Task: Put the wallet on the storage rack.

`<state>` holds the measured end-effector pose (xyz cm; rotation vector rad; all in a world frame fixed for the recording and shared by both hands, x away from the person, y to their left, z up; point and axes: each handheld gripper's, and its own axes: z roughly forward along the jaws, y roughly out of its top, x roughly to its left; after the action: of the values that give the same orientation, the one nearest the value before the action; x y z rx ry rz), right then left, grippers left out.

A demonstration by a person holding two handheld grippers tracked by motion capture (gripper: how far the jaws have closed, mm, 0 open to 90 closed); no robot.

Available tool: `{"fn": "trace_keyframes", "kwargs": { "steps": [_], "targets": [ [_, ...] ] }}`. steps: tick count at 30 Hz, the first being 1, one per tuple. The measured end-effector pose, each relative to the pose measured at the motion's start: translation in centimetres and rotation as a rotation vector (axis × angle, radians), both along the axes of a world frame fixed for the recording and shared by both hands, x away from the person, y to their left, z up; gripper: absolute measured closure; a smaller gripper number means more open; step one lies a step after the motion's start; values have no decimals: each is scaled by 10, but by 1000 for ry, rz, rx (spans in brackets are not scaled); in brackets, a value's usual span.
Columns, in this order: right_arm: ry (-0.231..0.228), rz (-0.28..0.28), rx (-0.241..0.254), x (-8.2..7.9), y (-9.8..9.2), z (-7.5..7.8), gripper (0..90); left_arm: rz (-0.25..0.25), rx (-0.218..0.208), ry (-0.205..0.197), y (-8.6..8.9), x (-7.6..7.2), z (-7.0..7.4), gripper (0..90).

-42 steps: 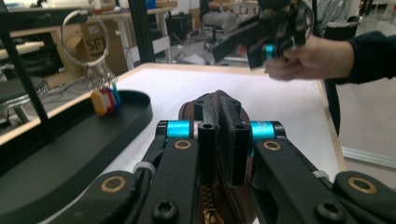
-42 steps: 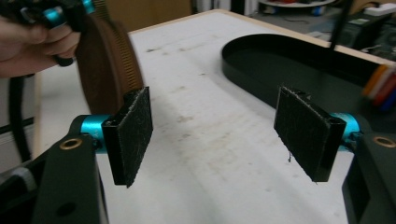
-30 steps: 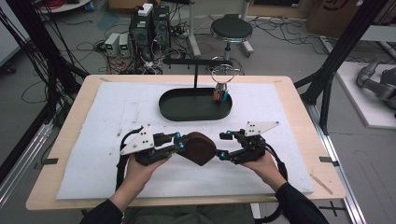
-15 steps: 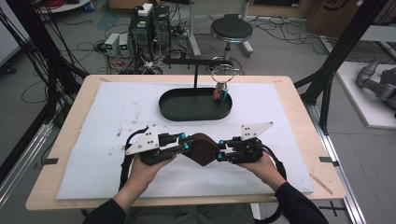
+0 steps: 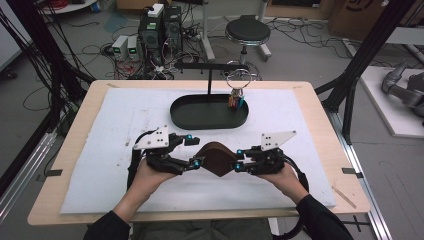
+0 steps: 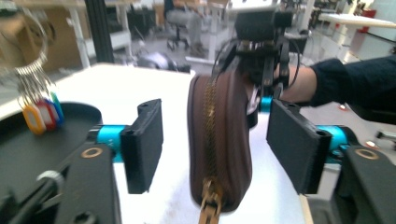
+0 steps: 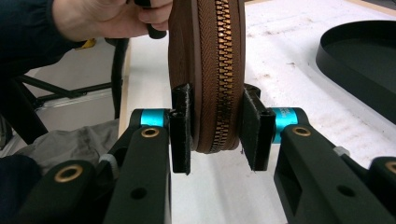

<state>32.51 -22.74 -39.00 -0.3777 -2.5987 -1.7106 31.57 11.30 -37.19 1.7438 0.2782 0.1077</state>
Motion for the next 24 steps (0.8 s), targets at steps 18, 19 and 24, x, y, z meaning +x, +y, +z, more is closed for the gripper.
{"fn": "trace_keyframes", "kwargs": {
  "steps": [18,19,24],
  "targets": [
    [-12,71,-44,-4,7,-1,690,-155,74,141,-10,6,-7,523],
    [-13,74,-47,-5,7,-1,690,-159,75,138,-11,6,-7,554],
    [-20,82,-49,-5,8,-1,685,-159,74,131,-9,6,-7,655]
  ]
}}
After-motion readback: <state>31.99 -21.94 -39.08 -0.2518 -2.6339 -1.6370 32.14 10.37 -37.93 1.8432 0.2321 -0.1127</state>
